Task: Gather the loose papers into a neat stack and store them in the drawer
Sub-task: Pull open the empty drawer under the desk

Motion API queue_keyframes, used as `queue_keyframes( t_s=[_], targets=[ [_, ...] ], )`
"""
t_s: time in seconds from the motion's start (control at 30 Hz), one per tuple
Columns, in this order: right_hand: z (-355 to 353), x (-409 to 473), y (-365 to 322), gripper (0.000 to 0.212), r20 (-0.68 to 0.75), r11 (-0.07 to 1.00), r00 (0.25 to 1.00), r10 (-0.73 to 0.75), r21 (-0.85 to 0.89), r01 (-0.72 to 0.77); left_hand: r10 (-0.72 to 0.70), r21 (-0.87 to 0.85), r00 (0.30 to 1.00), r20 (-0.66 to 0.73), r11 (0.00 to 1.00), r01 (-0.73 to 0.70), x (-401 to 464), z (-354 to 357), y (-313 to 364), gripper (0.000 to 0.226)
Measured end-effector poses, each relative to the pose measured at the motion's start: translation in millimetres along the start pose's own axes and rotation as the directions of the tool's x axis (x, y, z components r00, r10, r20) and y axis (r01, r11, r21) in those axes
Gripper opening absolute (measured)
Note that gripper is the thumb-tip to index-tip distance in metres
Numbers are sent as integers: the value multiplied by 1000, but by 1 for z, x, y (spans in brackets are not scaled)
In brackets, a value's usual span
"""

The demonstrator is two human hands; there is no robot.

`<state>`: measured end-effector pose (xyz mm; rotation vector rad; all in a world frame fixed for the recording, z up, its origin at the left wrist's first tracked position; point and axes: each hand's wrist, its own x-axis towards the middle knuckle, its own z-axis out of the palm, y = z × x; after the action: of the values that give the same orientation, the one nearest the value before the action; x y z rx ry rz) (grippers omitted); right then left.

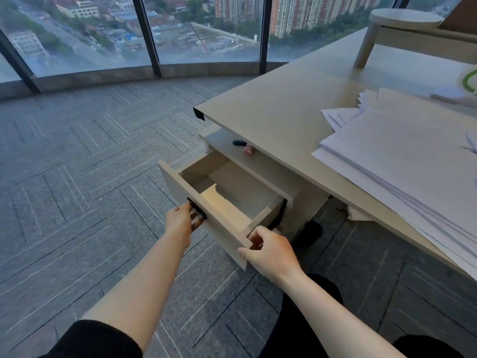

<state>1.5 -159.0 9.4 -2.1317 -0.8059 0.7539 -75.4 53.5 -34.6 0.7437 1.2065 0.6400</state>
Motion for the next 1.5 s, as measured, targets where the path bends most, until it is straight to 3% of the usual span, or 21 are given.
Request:
queue_keyframes(
  t_s=[0.2, 0.4, 1.03, 1.5],
  targets=[
    [14, -14, -18, 33, 186, 983, 979, -81, -147, 109, 26, -28, 999, -38, 999, -27, -11, -44, -2, 23],
    [35, -27, -28, 31, 320, 977, 940, -117, -132, 166, 46, -30, 997, -63, 998, -48, -20, -80, -3, 26],
    [75, -56, -55, 33, 470, 946, 866, -172, -168, 279, 91, 6, 988, -126, 996, -91, -45, -140, -1, 23],
    [96, -72, -63, 35, 478, 943, 857, -192, -152, 297, 99, 63, 974, -203, 994, -88, -53, -162, 1, 28]
  ],
)
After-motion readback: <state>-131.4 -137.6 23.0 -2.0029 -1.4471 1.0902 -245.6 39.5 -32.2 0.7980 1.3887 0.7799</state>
